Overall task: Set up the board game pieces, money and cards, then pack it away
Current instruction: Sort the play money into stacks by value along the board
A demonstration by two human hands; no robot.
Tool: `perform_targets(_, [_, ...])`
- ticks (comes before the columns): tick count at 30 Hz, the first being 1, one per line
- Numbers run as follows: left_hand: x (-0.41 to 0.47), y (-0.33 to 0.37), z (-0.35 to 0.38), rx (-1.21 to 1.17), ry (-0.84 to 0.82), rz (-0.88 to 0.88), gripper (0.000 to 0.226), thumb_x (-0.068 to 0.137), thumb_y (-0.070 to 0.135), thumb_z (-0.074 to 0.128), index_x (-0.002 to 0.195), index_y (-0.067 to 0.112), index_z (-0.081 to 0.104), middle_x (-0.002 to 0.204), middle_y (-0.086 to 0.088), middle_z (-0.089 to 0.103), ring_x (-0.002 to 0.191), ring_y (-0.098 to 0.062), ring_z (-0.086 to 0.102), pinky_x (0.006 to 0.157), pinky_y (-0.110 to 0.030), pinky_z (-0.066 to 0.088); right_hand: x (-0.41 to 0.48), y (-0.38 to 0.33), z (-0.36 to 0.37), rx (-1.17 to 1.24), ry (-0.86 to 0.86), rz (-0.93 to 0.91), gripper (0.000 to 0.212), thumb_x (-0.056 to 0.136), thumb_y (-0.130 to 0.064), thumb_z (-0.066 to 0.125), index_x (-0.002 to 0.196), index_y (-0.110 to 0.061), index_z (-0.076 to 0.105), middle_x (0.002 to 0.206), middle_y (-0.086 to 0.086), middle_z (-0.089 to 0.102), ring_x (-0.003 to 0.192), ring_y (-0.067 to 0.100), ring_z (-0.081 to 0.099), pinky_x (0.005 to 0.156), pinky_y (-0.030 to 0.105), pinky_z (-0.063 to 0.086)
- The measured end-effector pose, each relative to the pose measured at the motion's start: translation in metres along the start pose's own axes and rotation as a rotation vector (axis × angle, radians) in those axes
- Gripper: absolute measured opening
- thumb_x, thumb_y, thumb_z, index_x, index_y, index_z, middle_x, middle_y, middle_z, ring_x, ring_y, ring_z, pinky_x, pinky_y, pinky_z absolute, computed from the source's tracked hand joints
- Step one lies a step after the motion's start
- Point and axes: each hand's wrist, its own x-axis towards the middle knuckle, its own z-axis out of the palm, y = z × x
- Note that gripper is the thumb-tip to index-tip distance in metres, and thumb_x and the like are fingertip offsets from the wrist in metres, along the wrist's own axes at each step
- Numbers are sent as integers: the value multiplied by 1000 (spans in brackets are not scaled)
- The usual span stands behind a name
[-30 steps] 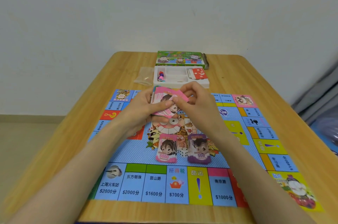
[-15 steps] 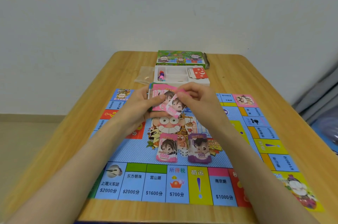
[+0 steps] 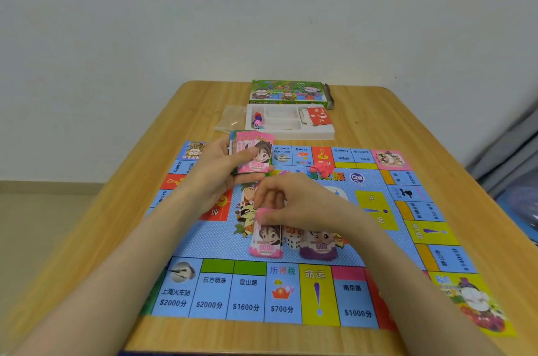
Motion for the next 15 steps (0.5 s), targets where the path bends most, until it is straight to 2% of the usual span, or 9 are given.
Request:
perform_targets(4, [-1, 0, 0, -4, -6, -2, 14, 91, 0, 56, 102, 8, 57, 88, -11, 71, 69, -22, 72, 54, -23, 57, -1, -1, 0, -93, 1, -10, 23, 79, -21, 74, 98, -14, 65, 77, -11, 52, 64, 0, 47, 61, 12, 39])
perform_targets(8, [-2, 1, 0, -9, -11, -2, 19, 91, 0, 56, 109, 5, 56, 92, -13, 71, 71, -23, 73, 52, -21, 56, -5, -5, -3, -104, -54, -23, 39, 76, -32, 76, 108, -17, 60, 91, -13, 47, 78, -9, 45, 70, 10, 39])
perform_targets(11, [-2, 2, 0, -18, -17, -1, 17, 91, 0, 55, 107, 6, 56, 89, -10, 71, 70, -22, 73, 52, -20, 56, -9, -6, -4, -153, -218, -22, 58, 71, -41, 79, 119, -27, 49, 116, -9, 41, 104, 3, 40, 91, 20, 38])
perform_targets(13, [-2, 2, 0, -20, -21, -1, 17, 91, 0, 55, 107, 6, 56, 88, -9, 72, 70, -21, 73, 52, -20, 56, -10, -7, -2, -210, -286, -42, 64, 71, -40, 79, 124, -29, 44, 122, -8, 34, 115, 7, 32, 100, 26, 35])
perform_targets(15, [-2, 2, -1, -16, -22, 0, 18, 91, 1, 55, 109, 6, 56, 90, -10, 71, 71, -21, 73, 52, -20, 55, -10, -7, 0, -231, -286, -53, 64, 74, -35, 78, 126, -28, 43, 122, -7, 33, 117, 8, 30, 103, 30, 34])
